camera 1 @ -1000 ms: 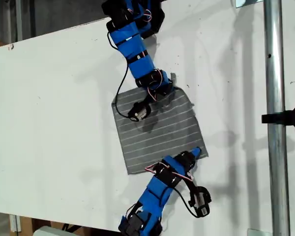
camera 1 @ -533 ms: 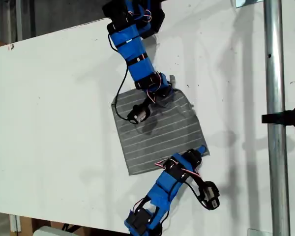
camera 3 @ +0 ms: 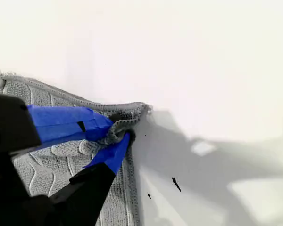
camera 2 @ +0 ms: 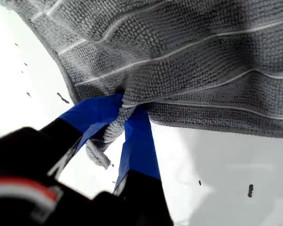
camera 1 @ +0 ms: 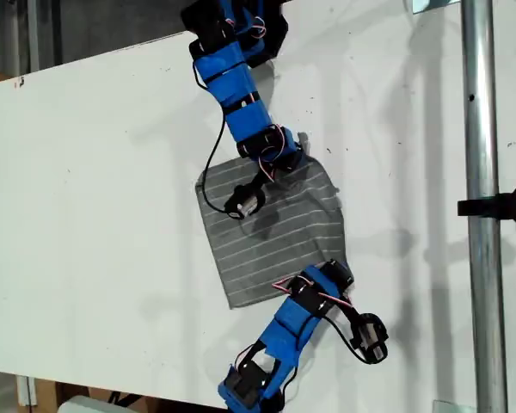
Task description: Grasp corners of a towel and fold twice.
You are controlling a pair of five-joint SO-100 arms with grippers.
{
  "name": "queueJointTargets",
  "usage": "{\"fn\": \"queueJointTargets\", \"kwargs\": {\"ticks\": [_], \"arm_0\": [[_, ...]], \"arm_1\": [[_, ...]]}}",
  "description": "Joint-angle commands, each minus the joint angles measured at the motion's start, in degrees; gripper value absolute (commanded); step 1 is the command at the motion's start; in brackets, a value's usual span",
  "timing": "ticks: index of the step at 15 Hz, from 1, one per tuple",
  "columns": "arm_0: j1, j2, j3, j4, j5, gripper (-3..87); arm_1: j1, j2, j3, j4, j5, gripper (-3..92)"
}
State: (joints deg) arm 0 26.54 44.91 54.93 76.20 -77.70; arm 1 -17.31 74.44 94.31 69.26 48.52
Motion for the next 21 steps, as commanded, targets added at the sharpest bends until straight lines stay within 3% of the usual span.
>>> {"fn": "queueJointTargets", "kwargs": {"ticks": [1, 6, 8, 13, 17, 21], "arm_0": [[-0.4, 5.4, -0.4, 2.5, 1.4, -3.0], [1.1, 24.9, 0.8, 6.4, 7.7, -3.0], [-0.2, 31.6, 5.4, 5.5, 8.6, -3.0], [-14.2, 44.8, 28.6, 5.2, 4.8, -3.0], [-29.4, 58.6, 43.8, 0.1, 9.8, -3.0], [-39.0, 62.6, 46.5, 0.5, 15.7, -3.0]], "arm_1": [[-2.0, 2.2, -5.9, 3.0, 0.0, -0.2], [-10.1, 4.0, -22.1, 11.1, 0.0, -0.2], [-9.1, 7.5, -20.7, 11.3, 0.9, -0.2], [7.1, 12.1, -10.7, 13.3, 0.3, -0.2], [22.2, 11.9, -9.8, 9.6, -8.8, -0.2], [32.8, 14.0, -10.3, 3.3, -16.9, -0.2]]}}
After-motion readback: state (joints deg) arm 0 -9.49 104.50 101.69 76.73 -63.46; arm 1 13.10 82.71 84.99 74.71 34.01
